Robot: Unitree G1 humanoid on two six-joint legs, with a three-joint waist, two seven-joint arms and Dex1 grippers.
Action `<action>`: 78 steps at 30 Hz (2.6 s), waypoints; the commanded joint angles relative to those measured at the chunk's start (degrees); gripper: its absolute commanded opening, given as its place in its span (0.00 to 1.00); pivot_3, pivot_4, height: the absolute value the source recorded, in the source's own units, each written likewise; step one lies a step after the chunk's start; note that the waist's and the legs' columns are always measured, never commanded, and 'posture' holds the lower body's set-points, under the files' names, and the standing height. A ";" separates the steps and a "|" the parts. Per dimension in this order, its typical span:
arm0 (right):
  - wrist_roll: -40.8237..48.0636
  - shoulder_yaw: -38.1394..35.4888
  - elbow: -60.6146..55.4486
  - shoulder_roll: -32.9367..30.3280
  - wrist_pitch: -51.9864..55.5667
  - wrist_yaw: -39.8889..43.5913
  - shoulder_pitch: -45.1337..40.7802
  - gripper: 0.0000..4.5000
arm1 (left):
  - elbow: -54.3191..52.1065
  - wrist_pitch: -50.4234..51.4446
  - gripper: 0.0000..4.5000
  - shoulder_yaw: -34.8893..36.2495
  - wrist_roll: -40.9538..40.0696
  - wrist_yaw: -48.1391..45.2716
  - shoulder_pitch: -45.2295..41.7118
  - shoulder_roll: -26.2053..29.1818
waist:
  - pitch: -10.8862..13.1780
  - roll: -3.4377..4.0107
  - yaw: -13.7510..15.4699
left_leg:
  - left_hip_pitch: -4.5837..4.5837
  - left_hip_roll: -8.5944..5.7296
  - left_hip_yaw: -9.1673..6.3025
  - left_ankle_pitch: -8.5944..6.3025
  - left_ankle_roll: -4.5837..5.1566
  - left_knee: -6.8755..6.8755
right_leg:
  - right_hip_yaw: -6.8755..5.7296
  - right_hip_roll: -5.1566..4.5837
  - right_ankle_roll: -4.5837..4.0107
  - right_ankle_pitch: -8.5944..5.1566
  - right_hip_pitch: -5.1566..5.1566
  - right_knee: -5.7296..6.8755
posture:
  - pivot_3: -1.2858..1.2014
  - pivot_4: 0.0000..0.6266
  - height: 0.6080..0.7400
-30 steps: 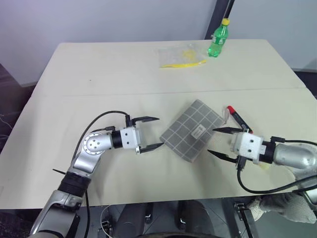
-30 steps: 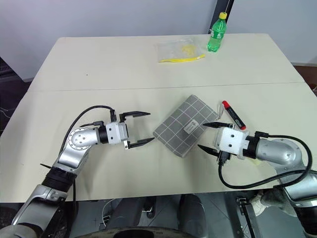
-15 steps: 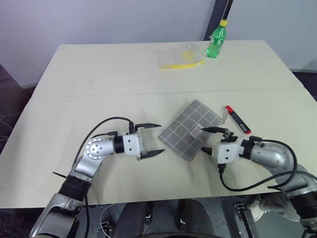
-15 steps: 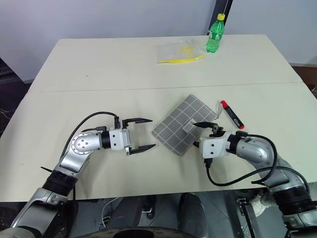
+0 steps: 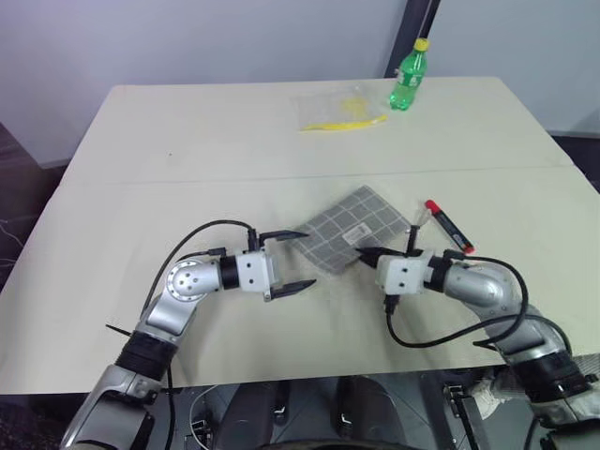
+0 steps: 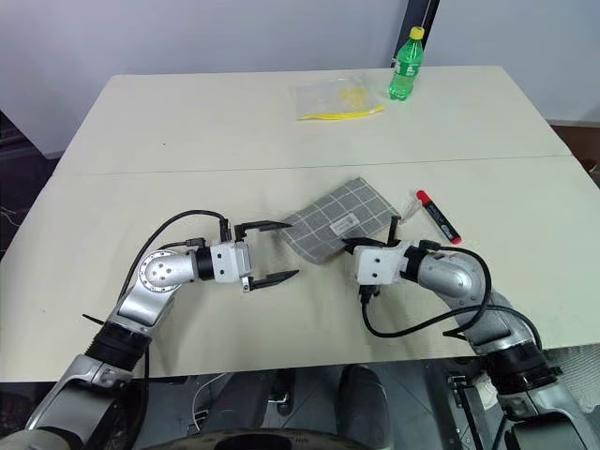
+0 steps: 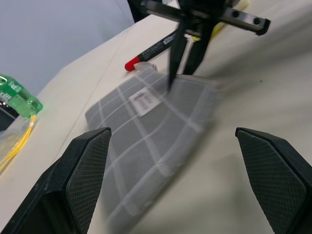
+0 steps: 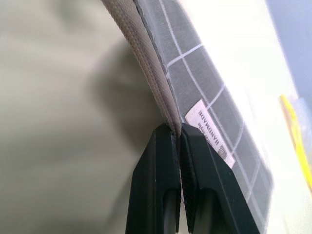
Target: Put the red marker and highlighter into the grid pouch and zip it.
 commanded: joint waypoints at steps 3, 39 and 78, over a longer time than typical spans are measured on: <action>2.55 -0.42 -4.71 1.95 5.79 0.88 -2.93 0.01 | -0.18 -1.34 0.96 -0.07 1.04 1.49 -1.72 -0.45 | 0.00 0.00 -0.08 | -0.01 -0.01 0.00 0.00 0.00 0.00 | 0.00 0.00 0.00 0.00 -0.01 -0.01 | 0.52 0.24 1.00; 12.13 -4.76 -9.87 0.94 14.55 5.70 1.44 0.79 | 5.38 -2.12 0.00 -1.00 0.60 3.21 -5.34 -2.58 | 0.00 -0.01 -0.03 | -0.01 -0.03 0.06 0.00 0.01 0.00 | -0.03 0.01 0.01 0.02 -0.03 0.08 | 0.52 0.24 1.00; 19.61 -2.53 -5.43 3.57 46.15 9.04 -7.24 0.01 | 1.84 -3.03 0.00 0.38 -1.93 0.84 -1.11 -0.42 | -0.02 0.02 -0.13 | 0.10 0.00 0.10 -0.02 0.02 -0.08 | 0.01 -0.06 -0.04 0.04 -0.02 0.07 | 0.52 0.24 1.00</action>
